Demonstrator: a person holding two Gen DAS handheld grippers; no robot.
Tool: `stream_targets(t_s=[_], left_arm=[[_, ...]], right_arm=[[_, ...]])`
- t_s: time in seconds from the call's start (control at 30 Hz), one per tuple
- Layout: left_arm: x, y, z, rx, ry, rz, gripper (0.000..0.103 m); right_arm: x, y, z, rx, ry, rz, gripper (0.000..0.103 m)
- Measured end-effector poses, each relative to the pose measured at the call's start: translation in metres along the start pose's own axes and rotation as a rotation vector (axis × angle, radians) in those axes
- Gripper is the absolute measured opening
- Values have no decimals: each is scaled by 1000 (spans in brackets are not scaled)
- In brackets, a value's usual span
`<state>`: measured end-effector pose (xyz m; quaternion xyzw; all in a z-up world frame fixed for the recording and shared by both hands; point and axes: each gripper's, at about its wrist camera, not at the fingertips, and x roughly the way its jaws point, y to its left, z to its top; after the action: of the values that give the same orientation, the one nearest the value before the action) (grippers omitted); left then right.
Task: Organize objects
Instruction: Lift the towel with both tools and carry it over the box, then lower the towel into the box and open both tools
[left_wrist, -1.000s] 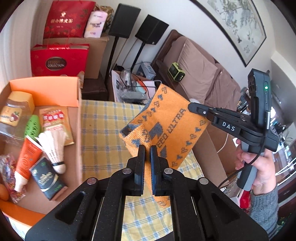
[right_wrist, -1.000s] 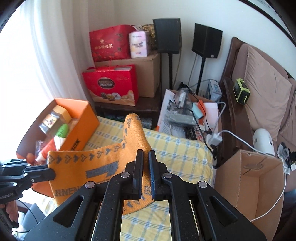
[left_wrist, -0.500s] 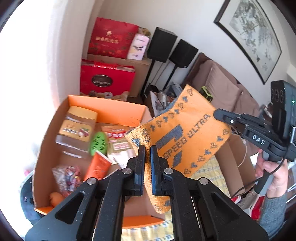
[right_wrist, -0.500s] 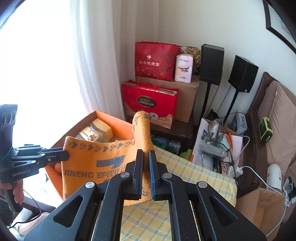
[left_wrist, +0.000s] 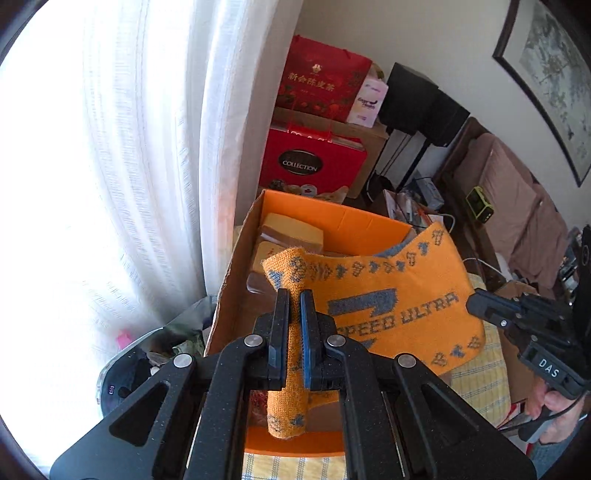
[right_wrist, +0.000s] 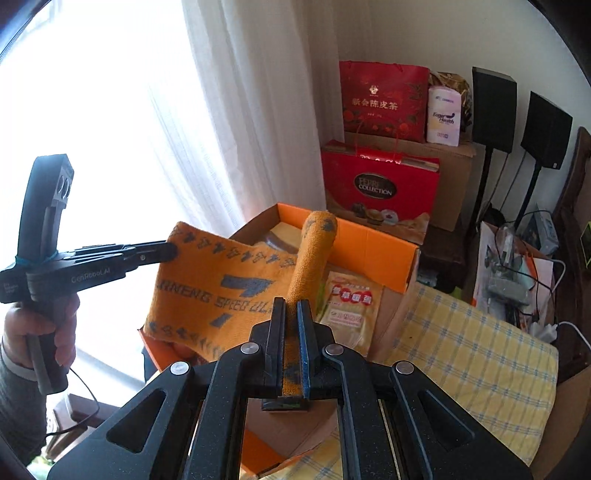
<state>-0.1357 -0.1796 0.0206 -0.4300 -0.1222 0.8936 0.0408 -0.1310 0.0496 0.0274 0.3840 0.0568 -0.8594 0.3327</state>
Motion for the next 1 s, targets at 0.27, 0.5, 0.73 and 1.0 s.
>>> stream_targets(t_s=[0.27,0.5,0.73,1.0], left_arm=[[15,-9,7,39,15,32,5],[43,-20,35,53,24,64,5],[72,-23,78,85,28,134,5],[123,-23,93,130,81,205,5]], right_arm=[[8,-4,-4,33,17,-21,5],[14,-31,9,95,-6,-59,5],[36,-59,24,186,-26,-49,5],[82,-81,28,233,8,-65,5]])
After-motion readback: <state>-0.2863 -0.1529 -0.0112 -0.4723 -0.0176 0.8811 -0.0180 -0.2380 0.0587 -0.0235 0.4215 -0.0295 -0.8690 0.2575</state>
